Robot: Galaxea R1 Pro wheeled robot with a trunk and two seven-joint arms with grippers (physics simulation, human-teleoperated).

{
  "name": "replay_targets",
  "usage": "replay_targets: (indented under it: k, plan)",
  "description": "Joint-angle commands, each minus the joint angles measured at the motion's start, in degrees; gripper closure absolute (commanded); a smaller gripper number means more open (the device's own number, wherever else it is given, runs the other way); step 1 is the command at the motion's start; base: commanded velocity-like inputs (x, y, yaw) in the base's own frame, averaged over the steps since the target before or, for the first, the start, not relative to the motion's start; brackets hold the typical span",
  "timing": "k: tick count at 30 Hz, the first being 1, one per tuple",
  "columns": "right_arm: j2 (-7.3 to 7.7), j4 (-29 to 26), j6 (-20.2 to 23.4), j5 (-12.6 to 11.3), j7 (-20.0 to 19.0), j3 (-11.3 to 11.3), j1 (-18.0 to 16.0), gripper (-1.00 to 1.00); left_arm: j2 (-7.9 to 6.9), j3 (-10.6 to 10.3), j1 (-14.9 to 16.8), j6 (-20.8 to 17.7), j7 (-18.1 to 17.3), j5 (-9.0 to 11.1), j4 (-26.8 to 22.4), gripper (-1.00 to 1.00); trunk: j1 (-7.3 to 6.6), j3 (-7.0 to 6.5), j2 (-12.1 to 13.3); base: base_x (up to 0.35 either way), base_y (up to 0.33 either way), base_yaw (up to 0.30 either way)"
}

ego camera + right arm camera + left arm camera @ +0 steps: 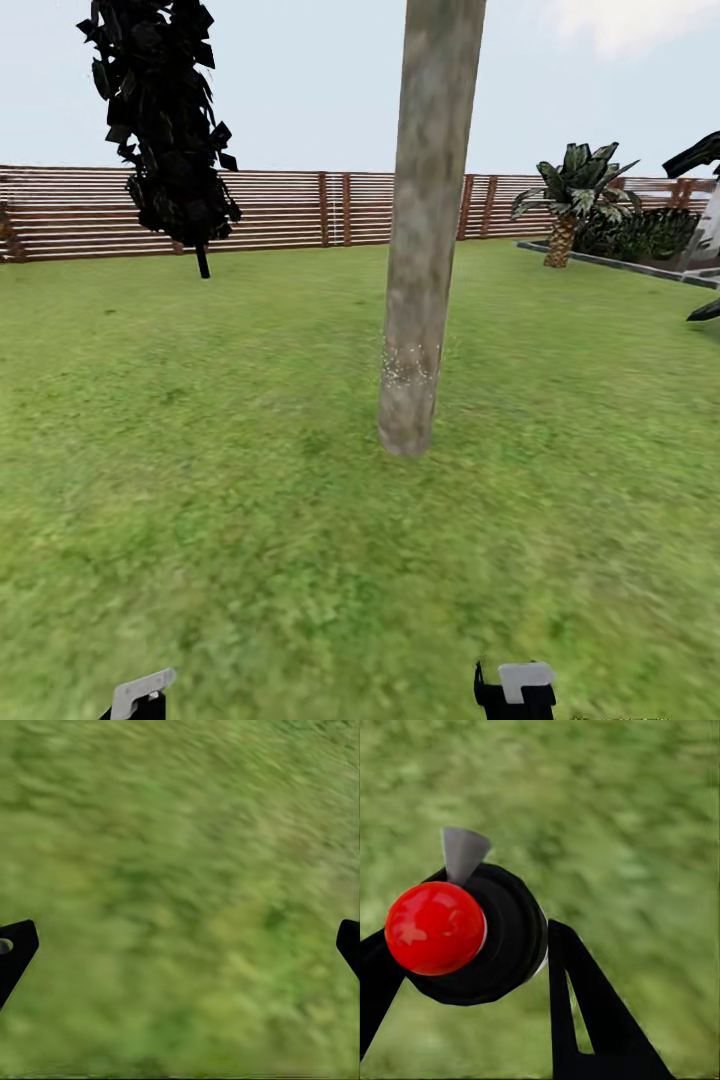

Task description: In the garden, pick up the pesticide atomizer on the floor and spray pesticide onto both trees until each tree trunk is fully covered.

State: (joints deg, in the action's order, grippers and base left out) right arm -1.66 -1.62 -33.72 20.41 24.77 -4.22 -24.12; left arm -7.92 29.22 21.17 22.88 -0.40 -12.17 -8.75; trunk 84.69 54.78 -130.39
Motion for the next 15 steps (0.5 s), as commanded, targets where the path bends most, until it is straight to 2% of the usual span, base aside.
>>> replay_targets:
  k: [1,7,15]
  plan:
    - [-0.01,0.04,-0.11,0.60,0.28,-0.43,0.01,-1.00,0.01,0.49,0.06,0.23,-0.04,-0.58,0.06,1.00,-0.05,0.05,-0.02,-0.310,-0.099,0.283]
    - [-0.01,0.04,-0.11,0.60,0.28,-0.43,-0.01,-1.00,0.01,0.48,0.03,0.23,-0.04,-0.49,0.04,1.00,-0.05,0.05,-0.02,-0.249,-0.193,0.283]
    - [-0.01,0.04,-0.11,0.60,0.28,-0.43,0.00,-1.00,0.01,0.49,0.02,0.23,-0.04,-0.46,0.04,1.00,-0.05,0.05,-0.02,-0.326,-0.027,0.283]
